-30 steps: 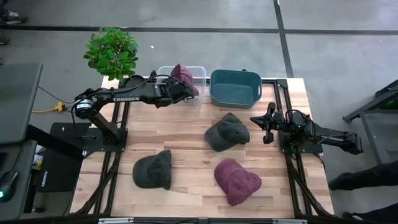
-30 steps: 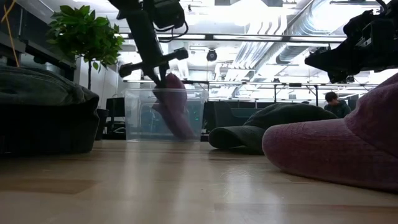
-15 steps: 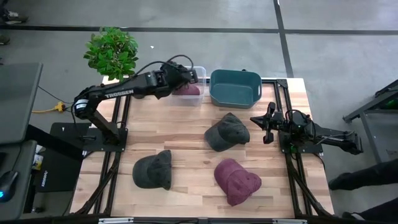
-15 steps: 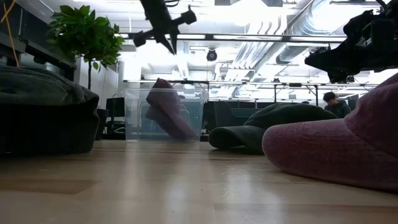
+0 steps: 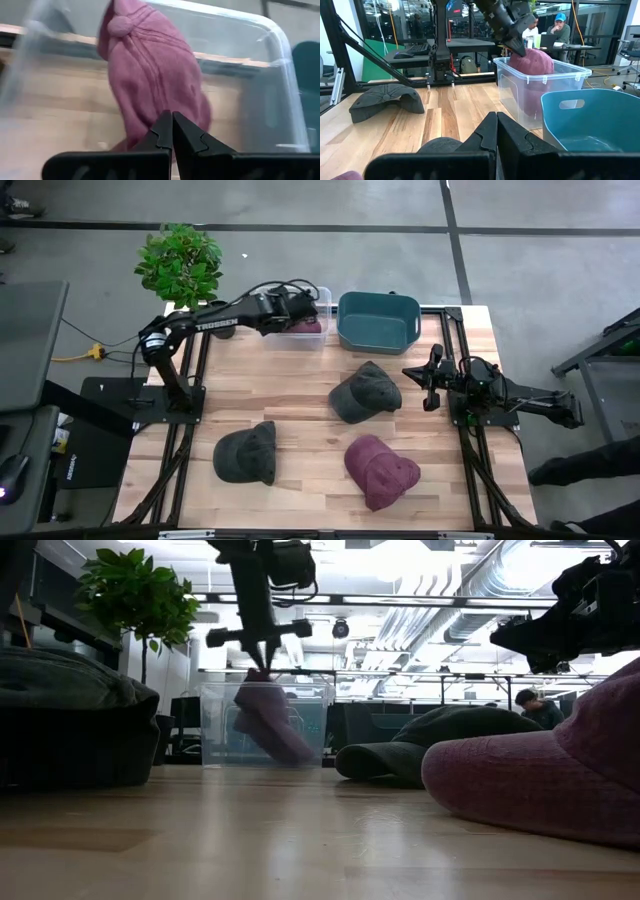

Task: Pick & Place hat
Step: Put the top red cap into the transparent bin, then put the red cap into the transparent bin

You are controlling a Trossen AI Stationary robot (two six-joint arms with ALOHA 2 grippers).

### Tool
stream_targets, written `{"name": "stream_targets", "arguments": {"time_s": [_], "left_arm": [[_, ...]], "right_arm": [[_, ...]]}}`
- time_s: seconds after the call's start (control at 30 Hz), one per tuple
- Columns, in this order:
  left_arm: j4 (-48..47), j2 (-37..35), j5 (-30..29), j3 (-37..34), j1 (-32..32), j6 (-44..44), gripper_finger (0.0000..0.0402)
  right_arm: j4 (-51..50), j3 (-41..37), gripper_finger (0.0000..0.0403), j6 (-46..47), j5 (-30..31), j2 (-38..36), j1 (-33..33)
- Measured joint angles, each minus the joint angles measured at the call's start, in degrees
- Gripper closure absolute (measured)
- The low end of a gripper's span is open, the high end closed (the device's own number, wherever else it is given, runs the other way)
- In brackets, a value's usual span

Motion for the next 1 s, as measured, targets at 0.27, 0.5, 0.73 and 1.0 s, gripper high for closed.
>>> {"name": "stream_targets", "arguments": {"time_s": [0.27, 0.5, 0.73, 1.0], "left_arm": [[-4.39, -0.16, -1.72, 0.08, 0.00, -1.47, 0.0401], [-2.74, -0.95, 3.40, 5.74, -0.79, 0.23, 0.0401], [-2.08, -0.91, 3.42, 15.52, -3.90, 8.32, 0.0401], [-2.09, -0.89, 12.74, 25.36, -8.01, 15.12, 0.0401]], "right_arm": [[0.02, 0.00, 0.0402, 0.00, 0.00, 0.02, 0.00], [0.00, 0.00, 0.0402, -0.02, -0.02, 0.02, -0.02], [0.00, 0.00, 0.0402, 0.00, 0.00, 0.01, -0.01], [0.01, 0.00, 0.0402, -0.01, 0.00, 0.01, -0.01]]}}
